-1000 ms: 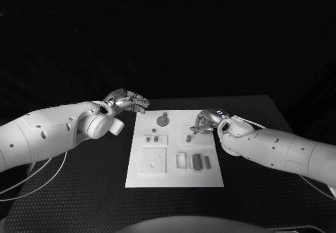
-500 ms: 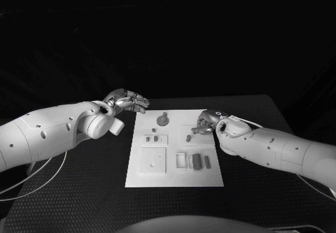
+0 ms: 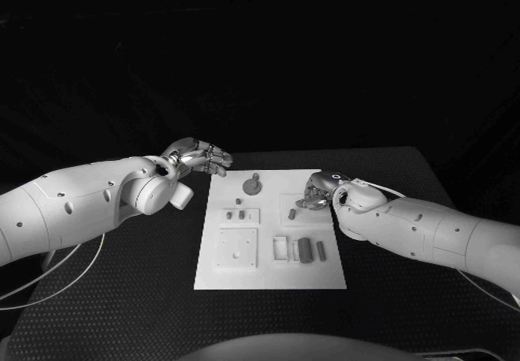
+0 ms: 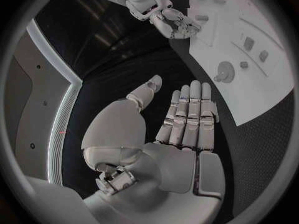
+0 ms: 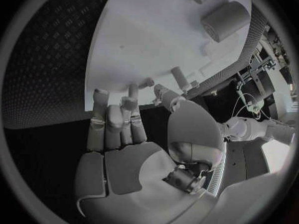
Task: Assemble the parts on the task board
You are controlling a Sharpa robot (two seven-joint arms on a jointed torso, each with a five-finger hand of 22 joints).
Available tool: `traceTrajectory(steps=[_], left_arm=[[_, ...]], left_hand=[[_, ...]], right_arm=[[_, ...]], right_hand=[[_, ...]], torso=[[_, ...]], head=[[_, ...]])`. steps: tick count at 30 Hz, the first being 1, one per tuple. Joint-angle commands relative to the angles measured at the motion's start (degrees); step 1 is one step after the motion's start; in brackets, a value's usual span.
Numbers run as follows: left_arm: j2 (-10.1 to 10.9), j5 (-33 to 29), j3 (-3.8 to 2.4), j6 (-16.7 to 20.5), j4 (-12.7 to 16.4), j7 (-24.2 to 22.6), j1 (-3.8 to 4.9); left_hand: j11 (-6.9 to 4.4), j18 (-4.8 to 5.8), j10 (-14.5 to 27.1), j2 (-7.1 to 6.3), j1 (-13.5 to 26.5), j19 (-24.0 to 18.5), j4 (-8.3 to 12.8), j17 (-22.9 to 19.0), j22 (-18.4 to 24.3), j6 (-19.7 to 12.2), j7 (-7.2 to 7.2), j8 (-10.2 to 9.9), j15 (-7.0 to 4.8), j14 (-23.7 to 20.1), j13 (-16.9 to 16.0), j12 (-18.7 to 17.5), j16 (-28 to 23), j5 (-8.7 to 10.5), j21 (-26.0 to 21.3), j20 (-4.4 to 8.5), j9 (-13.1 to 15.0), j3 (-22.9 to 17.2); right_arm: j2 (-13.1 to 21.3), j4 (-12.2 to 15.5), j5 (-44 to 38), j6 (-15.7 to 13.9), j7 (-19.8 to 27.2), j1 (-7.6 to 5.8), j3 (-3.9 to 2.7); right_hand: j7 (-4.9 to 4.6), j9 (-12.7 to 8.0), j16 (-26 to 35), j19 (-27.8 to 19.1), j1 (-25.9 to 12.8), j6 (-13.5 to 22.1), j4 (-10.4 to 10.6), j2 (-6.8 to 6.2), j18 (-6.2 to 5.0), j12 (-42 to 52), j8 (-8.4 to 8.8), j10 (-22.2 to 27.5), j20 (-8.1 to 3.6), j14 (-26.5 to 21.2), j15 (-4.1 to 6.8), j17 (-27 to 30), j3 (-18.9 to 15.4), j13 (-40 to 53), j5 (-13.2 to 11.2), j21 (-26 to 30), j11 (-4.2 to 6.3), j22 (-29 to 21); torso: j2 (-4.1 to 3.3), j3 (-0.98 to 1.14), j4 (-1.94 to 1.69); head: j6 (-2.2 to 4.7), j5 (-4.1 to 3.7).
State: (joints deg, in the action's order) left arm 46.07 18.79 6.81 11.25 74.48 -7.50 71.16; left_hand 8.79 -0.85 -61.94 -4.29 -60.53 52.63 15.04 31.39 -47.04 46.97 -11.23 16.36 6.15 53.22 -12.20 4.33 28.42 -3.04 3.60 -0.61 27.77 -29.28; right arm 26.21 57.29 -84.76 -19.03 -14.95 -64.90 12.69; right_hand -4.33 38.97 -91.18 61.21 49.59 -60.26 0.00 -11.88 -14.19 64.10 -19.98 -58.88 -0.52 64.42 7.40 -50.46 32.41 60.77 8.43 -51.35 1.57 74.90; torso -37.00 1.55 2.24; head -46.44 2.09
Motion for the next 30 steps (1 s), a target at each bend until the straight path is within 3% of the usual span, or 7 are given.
traceTrajectory(steps=[1,9,12,21,30], left_arm=[[-0.2,-0.1,-0.04,-1.1,0.1,-0.2,0.08],[-0.3,-0.1,-0.04,-1.1,0.0,-0.1,0.08],[-0.3,-0.1,-0.04,-1.2,0.0,-0.1,0.08],[-0.2,-0.1,-0.04,-1.2,0.0,0.0,0.08],[-0.2,-0.1,-0.03,-1.1,0.1,0.1,0.08]], left_hand=[[0.21,-0.39,-0.2,-0.03,0.5,0.2,-0.4,0.1,0.1,-0.4,-0.11,0.3,0.06,0.4,0.1,-0.2,-0.3,0.13,0.2,0.02,-0.1,0.0],[0.22,-0.37,-0.2,-0.03,0.6,0.2,-0.4,0.1,0.1,-0.4,-0.12,0.3,0.08,0.3,0.1,-0.2,-0.4,0.13,0.2,0.01,-0.1,0.1],[0.22,-0.37,-0.2,-0.03,0.6,0.2,-0.5,0.2,0.2,-0.4,-0.13,0.3,0.08,0.3,0.1,-0.2,-0.4,0.13,0.2,0.0,-0.1,0.1],[0.23,-0.36,-0.2,-0.01,0.7,0.2,-0.6,0.2,0.2,-0.4,-0.13,0.3,0.09,0.3,0.1,-0.2,-0.5,0.13,0.2,0.0,-0.1,0.1],[0.23,-0.37,-0.1,0.01,0.7,0.2,-0.6,0.3,0.3,-0.5,-0.14,0.3,0.09,0.4,0.1,-0.2,-0.5,0.13,0.3,0.0,-0.1,0.1]], right_arm=[[-0.3,-0.4,-0.8,2.7,0.0,0.35,0.13],[-1.0,-2.0,-1.1,3.0,0.5,0.91,0.14],[-1.1,-2.1,-1.2,3.6,1.0,1.2,0.15],[-0.6,-1.4,-1.5,3.4,2.5,1.27,0.15],[0.2,-0.7,-1.5,2.9,3.6,1.37,0.16]], right_hand=[[-0.11,0.1,-0.2,-0.5,1.3,0.2,-1.2,0.08,-0.81,0.2,0.42,0.4,0.17,-1.2,-0.04,0.6,-0.2,0.1,-0.1,-0.3,0.1,1.2],[-0.43,0.4,0.1,-1.2,3.5,0.6,-5.6,1.58,-0.81,0.0,1.2,1.0,0.66,-2.5,-0.37,1.4,-0.9,0.1,-0.1,-0.1,-0.24,1.1],[-0.64,0.4,0.4,-1.5,5.1,1.0,-8.1,2.17,-0.81,-0.2,1.63,1.5,0.9,-2.8,-0.55,1.5,-0.6,0.1,0.0,0.1,-0.45,1.1],[-1.43,0.3,1.0,-2.5,10.8,2.3,-16.0,4.08,-0.81,-0.6,3.04,2.7,1.94,-3.9,-1.3,1.5,0.3,-0.2,0.0,0.8,-1.21,1.0],[-1.93,-0.5,1.2,-3.4,15.9,2.9,-16.8,5.7,-0.81,-0.6,4.33,3.5,2.38,-4.7,-1.77,1.5,0.5,-0.4,0.0,1.0,-1.71,1.2]], torso=[[0.0,0.01,0.04],[-0.02,0.01,0.01],[-0.03,-0.01,-0.1],[0.02,0.0,0.04],[0.01,0.04,0.04]], head=[[-0.04,-0.1],[-0.06,-0.21],[-0.07,-0.16],[-0.3,0.07],[-0.34,0.08]])
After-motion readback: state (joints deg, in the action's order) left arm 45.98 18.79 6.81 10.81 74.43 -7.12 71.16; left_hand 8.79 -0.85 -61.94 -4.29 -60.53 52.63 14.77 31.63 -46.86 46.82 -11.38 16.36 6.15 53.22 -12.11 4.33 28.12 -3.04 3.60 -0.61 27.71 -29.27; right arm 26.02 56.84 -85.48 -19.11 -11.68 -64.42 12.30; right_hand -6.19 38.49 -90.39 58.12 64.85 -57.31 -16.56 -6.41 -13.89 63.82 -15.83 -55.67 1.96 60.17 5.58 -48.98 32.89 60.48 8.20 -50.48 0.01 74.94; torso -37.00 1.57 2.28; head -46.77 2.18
